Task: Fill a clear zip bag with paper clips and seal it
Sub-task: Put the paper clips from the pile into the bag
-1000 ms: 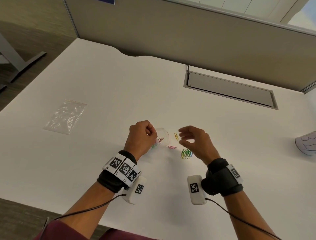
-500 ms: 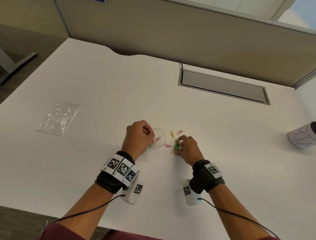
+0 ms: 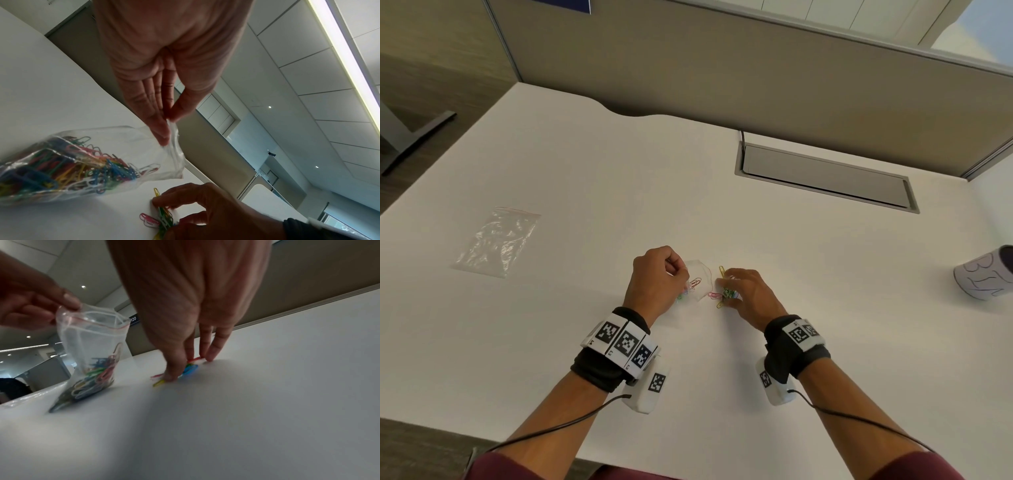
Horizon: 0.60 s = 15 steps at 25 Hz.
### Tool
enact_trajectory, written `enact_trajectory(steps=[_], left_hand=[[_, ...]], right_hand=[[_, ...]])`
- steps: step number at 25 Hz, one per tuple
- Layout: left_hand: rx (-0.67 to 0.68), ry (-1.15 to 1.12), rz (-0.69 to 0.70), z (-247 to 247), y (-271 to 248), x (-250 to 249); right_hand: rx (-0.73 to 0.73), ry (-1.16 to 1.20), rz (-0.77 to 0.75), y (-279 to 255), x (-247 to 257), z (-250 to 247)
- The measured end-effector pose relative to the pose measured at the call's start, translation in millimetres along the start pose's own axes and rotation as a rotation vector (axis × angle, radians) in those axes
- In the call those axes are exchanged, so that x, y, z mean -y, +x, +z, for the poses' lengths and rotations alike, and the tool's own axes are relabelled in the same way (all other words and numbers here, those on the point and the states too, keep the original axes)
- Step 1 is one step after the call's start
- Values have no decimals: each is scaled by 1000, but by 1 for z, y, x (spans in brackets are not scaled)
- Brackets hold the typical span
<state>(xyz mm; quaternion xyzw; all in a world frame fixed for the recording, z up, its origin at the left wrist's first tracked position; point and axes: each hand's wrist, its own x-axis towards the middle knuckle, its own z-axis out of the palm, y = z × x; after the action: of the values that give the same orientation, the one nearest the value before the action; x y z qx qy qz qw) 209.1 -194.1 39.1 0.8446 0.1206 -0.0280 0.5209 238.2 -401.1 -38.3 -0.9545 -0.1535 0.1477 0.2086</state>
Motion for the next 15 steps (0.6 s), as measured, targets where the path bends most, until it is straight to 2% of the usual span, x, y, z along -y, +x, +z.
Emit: enact_trajectory(steps=[3, 10, 15], left_hand=[[7, 0, 1, 1, 0, -1], [11, 7, 1, 1, -2, -1], [10, 12, -13, 1, -2, -3]], right_hand=[[-98, 0, -5, -2, 5, 6], [-79, 7, 100, 3, 16, -3], [-119, 271, 270, 1, 12, -5]])
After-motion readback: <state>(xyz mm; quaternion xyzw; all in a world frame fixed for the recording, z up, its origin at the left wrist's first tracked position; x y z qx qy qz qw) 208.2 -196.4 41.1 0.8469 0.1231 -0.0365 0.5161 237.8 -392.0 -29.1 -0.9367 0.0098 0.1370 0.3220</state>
